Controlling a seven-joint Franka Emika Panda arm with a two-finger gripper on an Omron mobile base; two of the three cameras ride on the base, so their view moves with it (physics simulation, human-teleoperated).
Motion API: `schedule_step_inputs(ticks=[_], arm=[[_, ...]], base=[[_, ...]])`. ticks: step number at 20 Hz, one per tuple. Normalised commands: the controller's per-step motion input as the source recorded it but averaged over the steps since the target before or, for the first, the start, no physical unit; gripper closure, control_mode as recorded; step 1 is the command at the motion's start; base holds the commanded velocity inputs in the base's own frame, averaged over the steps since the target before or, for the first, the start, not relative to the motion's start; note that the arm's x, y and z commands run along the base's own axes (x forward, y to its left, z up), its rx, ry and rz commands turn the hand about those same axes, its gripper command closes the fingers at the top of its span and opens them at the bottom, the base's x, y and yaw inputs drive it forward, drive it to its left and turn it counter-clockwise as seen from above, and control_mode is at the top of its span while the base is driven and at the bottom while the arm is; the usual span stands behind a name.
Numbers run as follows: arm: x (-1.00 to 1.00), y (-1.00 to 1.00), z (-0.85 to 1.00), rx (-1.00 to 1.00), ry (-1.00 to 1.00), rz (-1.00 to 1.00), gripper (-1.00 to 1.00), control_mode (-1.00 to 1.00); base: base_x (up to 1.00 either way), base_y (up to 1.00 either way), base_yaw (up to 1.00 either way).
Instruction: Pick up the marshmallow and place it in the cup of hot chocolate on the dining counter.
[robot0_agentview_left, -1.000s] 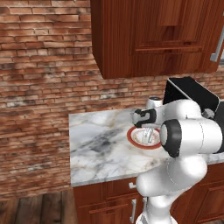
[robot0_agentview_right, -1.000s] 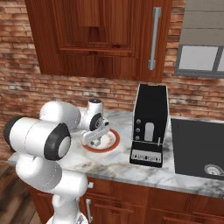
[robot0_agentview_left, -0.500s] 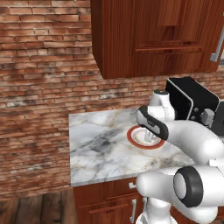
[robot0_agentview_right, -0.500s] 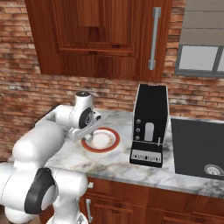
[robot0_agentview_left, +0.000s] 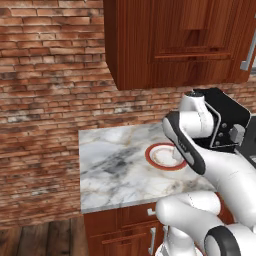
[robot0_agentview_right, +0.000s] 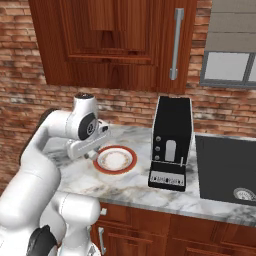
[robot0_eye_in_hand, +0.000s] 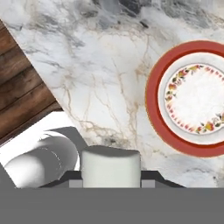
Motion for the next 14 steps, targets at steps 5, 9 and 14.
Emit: schedule_step_inputs(ticks=[5,9,14], arm=[[-0.81,0.03,0.56,0.01,-0.08,0.00,1.00,-1.00],[-0.78,0.00,0.49,0.11,-0.07,0.00,1.00,-1.00],[-0.52,0.08,0.83,0.20,0.00,0.00,1.00,-1.00]], base=[[0.00,0.00,0.00],[0.00,0.00,0.00],[0.00,0.00,0.00]])
